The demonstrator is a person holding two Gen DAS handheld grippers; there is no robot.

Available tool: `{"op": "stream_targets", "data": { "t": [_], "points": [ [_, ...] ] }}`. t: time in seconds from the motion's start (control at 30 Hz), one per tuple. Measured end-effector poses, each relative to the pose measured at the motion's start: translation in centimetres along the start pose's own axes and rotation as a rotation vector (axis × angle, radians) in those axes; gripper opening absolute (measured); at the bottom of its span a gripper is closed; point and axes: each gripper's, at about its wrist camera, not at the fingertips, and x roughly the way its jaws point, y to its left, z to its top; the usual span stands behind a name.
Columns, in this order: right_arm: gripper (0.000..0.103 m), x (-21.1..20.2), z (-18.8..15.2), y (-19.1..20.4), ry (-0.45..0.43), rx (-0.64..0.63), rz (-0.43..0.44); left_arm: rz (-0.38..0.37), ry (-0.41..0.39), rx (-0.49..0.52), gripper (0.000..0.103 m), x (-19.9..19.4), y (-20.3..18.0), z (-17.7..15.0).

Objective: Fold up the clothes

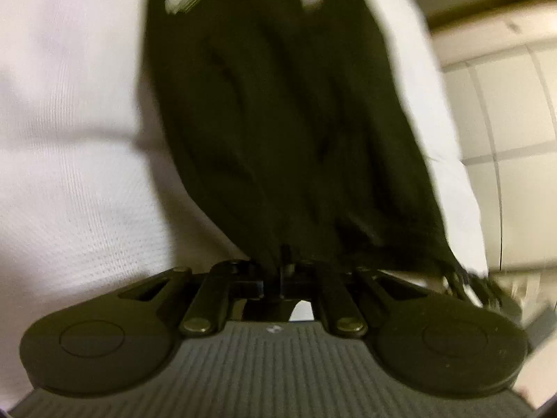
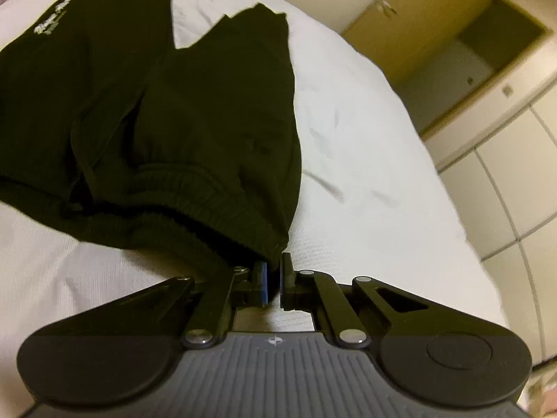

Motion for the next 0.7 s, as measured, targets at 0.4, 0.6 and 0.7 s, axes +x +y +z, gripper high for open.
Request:
{"op": "stream_targets", "data": {
  "t": [0.4,0.6,0.7],
  "points": [
    [0.003,-0.2,-2.9,0.3,0.104,-0.058,-0.059,0.068,0.07,0.164,0.009,-0.1,-0.1,-5.5],
    [0.06,-0.7,-2.2,0.9,0.152,-0.075,-0.155,0.092,0.14,0.186,0.027,-0.8,-0.6,-6.3],
    [0.089,-1.4,-2.8,0.7,0.294,-0.085,-0.221,0.13,0.227,0.255,0.031,-2.3,-1.1,-7.1]
  ]
}}
